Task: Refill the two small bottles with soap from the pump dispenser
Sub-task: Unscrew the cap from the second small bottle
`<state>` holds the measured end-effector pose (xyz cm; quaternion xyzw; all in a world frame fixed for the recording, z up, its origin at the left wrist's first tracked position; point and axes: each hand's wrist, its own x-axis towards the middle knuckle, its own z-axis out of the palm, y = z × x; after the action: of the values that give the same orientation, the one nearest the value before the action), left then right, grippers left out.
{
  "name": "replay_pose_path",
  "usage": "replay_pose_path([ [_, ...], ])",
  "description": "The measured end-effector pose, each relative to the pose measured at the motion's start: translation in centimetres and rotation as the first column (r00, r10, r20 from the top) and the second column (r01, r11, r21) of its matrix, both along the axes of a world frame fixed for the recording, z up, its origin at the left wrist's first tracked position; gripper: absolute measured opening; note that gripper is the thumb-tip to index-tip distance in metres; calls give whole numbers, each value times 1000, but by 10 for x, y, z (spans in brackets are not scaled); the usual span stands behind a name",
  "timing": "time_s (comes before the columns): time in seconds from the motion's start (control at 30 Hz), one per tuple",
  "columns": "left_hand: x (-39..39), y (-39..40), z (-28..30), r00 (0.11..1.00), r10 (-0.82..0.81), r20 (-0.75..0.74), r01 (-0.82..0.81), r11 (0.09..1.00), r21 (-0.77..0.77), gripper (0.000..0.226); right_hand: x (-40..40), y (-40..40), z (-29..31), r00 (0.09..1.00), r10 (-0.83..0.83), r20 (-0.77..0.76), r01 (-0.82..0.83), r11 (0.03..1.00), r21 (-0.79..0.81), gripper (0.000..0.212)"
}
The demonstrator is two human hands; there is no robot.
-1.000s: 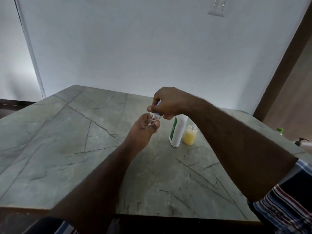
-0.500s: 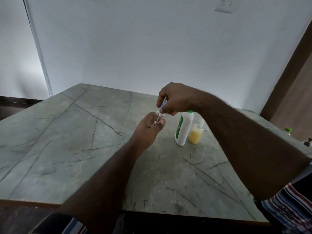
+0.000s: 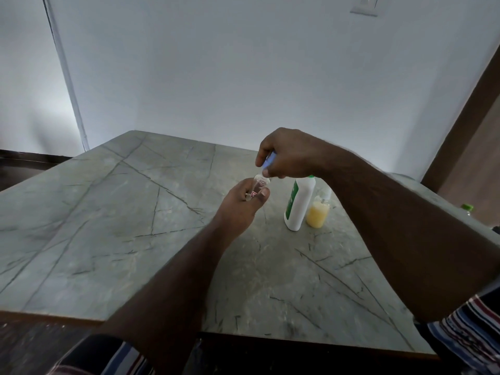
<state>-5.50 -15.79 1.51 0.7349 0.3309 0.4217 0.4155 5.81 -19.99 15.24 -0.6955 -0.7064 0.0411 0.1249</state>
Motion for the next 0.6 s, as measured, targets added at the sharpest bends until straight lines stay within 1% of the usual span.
replay_pose_path([
  [0.03,0,0,0,1000,6,-10,-6,1000,5,26,2,-1,2,1000,13,2,-13,1000,9,17],
  [0.1,1,2,-1,1000,10,-9,-10,1000,20,34,5,-5,5,999,15,-47,-13,999,37,22],
  [0.2,-1,3,-2,1000,15,-5,-15,999,44,38,9,-12,3,993,-31,-115,44,993,110,17],
  [0.4,0,5,-3,999,41,-7,-41,999,30,37,16,-25,-4,993,-61,-97,78,978,192,17],
  [0.53,1,6,-4,998,60,9,-60,998,-4,35,17,-35,-5,992,-78,-103,96,978,183,16],
  [0.6,1,6,-3,997,77,21,-76,997,-28,30,17,-39,-6,990,-93,-109,111,979,172,16],
])
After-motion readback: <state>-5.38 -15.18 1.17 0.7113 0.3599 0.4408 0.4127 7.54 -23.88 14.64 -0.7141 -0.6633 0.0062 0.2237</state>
